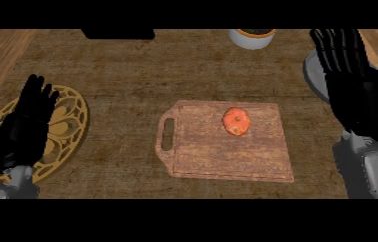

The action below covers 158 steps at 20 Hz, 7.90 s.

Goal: Pick the squash from the cutting board and place it in the pan

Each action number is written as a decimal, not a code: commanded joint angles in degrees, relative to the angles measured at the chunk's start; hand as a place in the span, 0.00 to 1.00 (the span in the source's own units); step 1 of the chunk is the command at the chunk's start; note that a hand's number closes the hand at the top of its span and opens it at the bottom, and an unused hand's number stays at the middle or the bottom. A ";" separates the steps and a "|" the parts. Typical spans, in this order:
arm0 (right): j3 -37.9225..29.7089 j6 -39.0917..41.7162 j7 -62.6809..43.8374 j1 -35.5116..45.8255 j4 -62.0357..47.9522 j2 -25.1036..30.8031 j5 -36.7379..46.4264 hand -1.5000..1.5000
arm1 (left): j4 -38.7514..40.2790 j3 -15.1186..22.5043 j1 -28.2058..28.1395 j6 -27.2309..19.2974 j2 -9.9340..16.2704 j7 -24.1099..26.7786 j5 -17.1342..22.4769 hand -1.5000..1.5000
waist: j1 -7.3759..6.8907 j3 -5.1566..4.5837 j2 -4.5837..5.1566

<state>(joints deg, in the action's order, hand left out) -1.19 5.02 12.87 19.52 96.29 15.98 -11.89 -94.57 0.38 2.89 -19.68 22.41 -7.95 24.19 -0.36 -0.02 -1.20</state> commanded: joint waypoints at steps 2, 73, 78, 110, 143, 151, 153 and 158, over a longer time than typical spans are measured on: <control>1.42 -6.87 -3.26 -5.71 -1.01 -5.02 3.13 1.00 | 1.05 2.82 -2.79 -1.15 -3.42 0.16 -1.72 0.50 | 0.57 0.00 1.19; 14.22 -1.25 -70.89 4.70 -27.77 -15.96 62.24 0.00 | 10.62 4.59 -7.71 4.75 -14.31 0.99 -9.22 0.50 | 0.12 0.03 1.19; 13.05 -7.17 -55.74 8.28 -39.08 -15.47 64.36 1.00 | 10.33 4.35 -6.95 5.57 -14.37 -1.12 -8.28 0.50 | -0.32 0.05 1.35; 14.52 -10.96 -58.39 16.35 -17.21 -5.97 80.00 1.00 | 11.64 2.17 -8.16 7.07 -16.93 1.57 -10.35 0.50 | 1.14 0.00 0.84; -22.82 -37.92 -12.60 28.64 -74.86 19.70 61.99 1.00 | 12.79 3.52 -3.35 7.82 -19.02 0.94 -12.83 0.50 | -3.72 0.46 3.35; -21.78 -32.60 -14.43 28.76 -84.05 21.53 64.97 0.00 | 13.54 3.51 -1.71 8.17 -18.56 0.15 -13.04 0.50 | -5.12 0.60 4.05; -22.04 -31.81 -13.12 30.33 -84.18 22.61 64.79 0.00 | 13.25 4.91 -2.20 8.12 -19.46 0.89 -13.83 0.50 | -5.61 0.62 4.05; -30.10 -32.70 -3.69 30.93 -82.01 20.45 55.57 0.00 | 12.49 4.35 -4.99 9.32 -18.76 1.34 -12.76 0.50 | -5.32 0.84 3.54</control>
<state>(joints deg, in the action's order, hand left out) -26.64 -28.15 3.49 49.66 13.69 37.39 48.98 -81.81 4.51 -0.03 -11.29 3.27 -7.03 11.15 -5.63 0.74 2.65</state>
